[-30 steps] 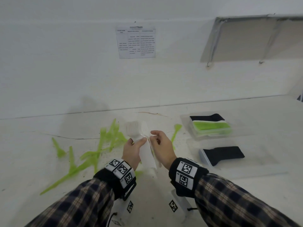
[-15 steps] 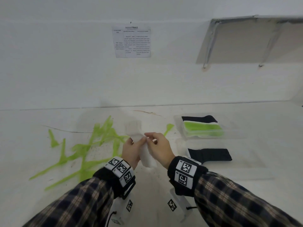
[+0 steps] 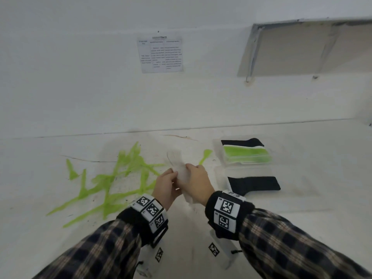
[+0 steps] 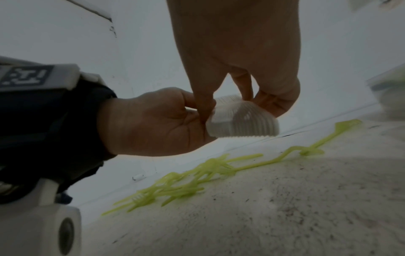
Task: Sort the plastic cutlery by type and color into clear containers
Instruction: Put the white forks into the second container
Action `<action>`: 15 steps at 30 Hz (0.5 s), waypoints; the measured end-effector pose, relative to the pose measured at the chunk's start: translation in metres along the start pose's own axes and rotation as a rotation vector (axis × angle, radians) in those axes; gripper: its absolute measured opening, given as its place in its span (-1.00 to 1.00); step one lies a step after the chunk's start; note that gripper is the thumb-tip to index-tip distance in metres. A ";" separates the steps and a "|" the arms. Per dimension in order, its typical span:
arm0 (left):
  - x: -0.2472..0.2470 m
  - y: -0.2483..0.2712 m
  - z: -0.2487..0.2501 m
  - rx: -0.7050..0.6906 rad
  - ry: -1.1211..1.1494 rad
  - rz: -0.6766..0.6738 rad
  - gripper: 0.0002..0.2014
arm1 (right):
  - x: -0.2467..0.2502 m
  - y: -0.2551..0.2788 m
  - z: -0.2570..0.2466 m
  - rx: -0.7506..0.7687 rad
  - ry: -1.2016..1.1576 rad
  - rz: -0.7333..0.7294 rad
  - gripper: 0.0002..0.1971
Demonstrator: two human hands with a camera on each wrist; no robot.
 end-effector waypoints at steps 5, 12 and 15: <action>-0.015 0.013 -0.004 0.013 0.008 -0.047 -0.64 | 0.016 0.010 0.003 -0.009 -0.065 0.050 -0.63; -0.035 0.020 -0.015 -0.062 -0.336 -0.081 -0.57 | 0.061 0.019 0.000 0.083 0.017 0.119 -0.73; -0.048 0.019 -0.025 -0.165 -0.685 -0.238 -0.36 | 0.096 0.018 -0.004 0.145 0.044 0.149 -0.77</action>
Point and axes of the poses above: each hand's wrist, its own y-axis away from the middle knuckle, its own x-axis out of the back of the hand, z = x × y, the point moved 4 cm from there along -y, towards the middle knuckle, and after that the axes turned 3 degrees about -y, right-handed, at the moved point
